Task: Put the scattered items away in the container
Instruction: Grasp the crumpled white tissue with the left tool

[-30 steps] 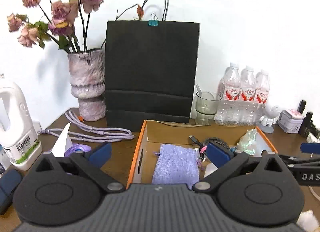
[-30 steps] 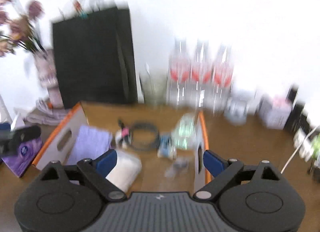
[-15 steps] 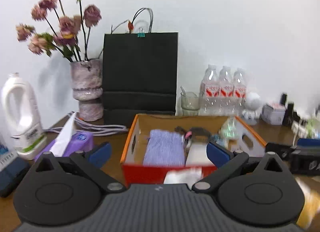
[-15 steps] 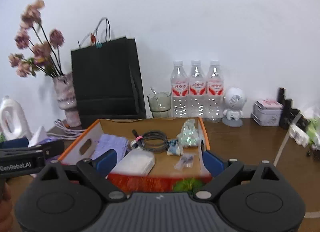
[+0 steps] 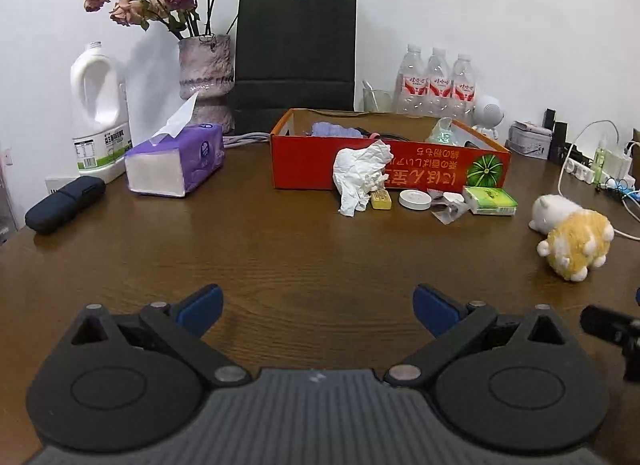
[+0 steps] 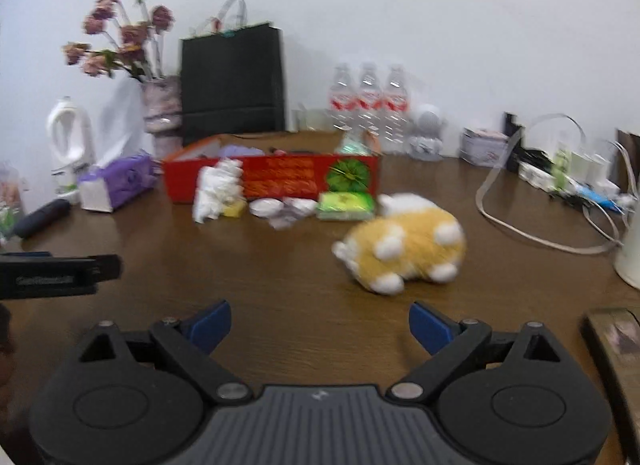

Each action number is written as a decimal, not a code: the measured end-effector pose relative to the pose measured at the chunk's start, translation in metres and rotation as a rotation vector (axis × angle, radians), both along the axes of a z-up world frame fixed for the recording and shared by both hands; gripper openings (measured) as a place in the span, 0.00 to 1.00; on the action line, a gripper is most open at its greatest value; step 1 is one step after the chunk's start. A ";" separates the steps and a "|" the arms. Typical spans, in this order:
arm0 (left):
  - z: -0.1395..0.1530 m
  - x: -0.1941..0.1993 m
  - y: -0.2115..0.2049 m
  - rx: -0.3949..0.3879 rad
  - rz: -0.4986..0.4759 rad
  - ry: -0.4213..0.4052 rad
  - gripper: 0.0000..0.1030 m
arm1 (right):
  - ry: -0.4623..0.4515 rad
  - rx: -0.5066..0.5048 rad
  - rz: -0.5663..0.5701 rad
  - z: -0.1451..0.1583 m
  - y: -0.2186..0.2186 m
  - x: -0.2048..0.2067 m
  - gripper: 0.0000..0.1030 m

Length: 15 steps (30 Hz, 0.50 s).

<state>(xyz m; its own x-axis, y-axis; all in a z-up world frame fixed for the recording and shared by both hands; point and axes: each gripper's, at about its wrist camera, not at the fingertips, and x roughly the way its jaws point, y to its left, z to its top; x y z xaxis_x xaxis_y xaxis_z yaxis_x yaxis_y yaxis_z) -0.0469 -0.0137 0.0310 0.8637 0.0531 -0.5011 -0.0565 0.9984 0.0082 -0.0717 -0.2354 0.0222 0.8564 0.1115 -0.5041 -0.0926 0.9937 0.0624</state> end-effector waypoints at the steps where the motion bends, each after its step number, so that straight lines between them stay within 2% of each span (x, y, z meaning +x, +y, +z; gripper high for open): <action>1: 0.000 0.004 0.000 0.007 0.006 0.002 1.00 | 0.005 0.020 -0.021 0.000 -0.005 0.005 0.93; 4: 0.006 0.027 -0.001 0.023 0.000 -0.017 1.00 | 0.015 0.046 -0.075 0.001 -0.014 0.023 0.93; 7: 0.016 0.069 -0.009 0.051 -0.015 -0.047 0.97 | 0.029 0.016 -0.058 -0.003 -0.012 0.045 0.93; 9: 0.020 0.100 -0.013 0.036 -0.050 -0.056 0.95 | 0.070 -0.016 -0.053 -0.006 -0.009 0.066 0.91; 12: 0.015 0.151 -0.014 -0.005 -0.081 -0.007 0.86 | 0.158 0.023 -0.083 -0.014 -0.009 0.092 0.82; 14: 0.008 0.178 -0.016 -0.016 -0.104 0.051 0.75 | 0.160 0.066 -0.119 -0.016 -0.010 0.098 0.83; 15: 0.003 0.188 -0.016 -0.022 -0.111 0.075 0.74 | 0.158 0.078 -0.131 -0.016 -0.010 0.100 0.81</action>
